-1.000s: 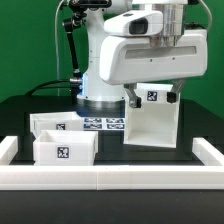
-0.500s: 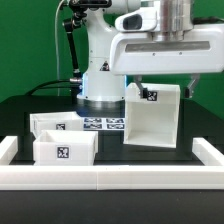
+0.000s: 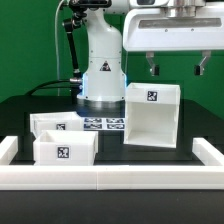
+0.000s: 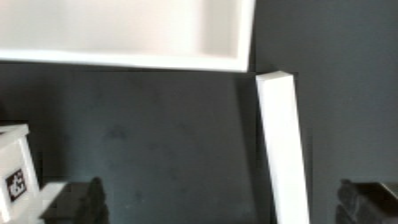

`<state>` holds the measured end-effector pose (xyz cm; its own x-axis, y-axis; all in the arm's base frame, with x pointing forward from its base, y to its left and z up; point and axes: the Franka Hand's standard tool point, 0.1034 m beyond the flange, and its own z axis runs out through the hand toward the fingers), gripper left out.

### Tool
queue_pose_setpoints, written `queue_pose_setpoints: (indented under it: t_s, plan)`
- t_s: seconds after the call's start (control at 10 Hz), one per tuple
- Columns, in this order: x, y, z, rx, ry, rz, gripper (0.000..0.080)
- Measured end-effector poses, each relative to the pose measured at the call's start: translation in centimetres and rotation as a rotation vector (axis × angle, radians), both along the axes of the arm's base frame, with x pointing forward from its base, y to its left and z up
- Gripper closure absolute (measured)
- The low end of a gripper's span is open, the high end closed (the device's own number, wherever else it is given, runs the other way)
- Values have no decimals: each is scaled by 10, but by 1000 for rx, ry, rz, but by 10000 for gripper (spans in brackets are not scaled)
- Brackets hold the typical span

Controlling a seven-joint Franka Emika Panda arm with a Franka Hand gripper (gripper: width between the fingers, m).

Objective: Assemble drawer

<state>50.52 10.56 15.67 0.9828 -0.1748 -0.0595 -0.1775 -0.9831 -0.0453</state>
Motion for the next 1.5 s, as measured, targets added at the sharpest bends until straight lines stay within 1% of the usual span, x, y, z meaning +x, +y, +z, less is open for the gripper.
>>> queue_pose_setpoints:
  t_s: [0.1,0.4,0.5,0.6,0.8,0.9,1.2,1.5]
  plan:
    - [-5,4,2,-1,-2,14,150]
    - [-5,3,0,-1,1,14,150]
    - [-8,3,-1,0,4,-8,150]
    - [-24,0,-6,4,16,-74,150]
    - [-55,4,-17,-6,13,-100,150]
    - [-63,5,-22,-9,18,-94,150]
    - [-73,15,-38,-12,27,-93,150]
    - [-76,18,-48,-12,36,-86,150]
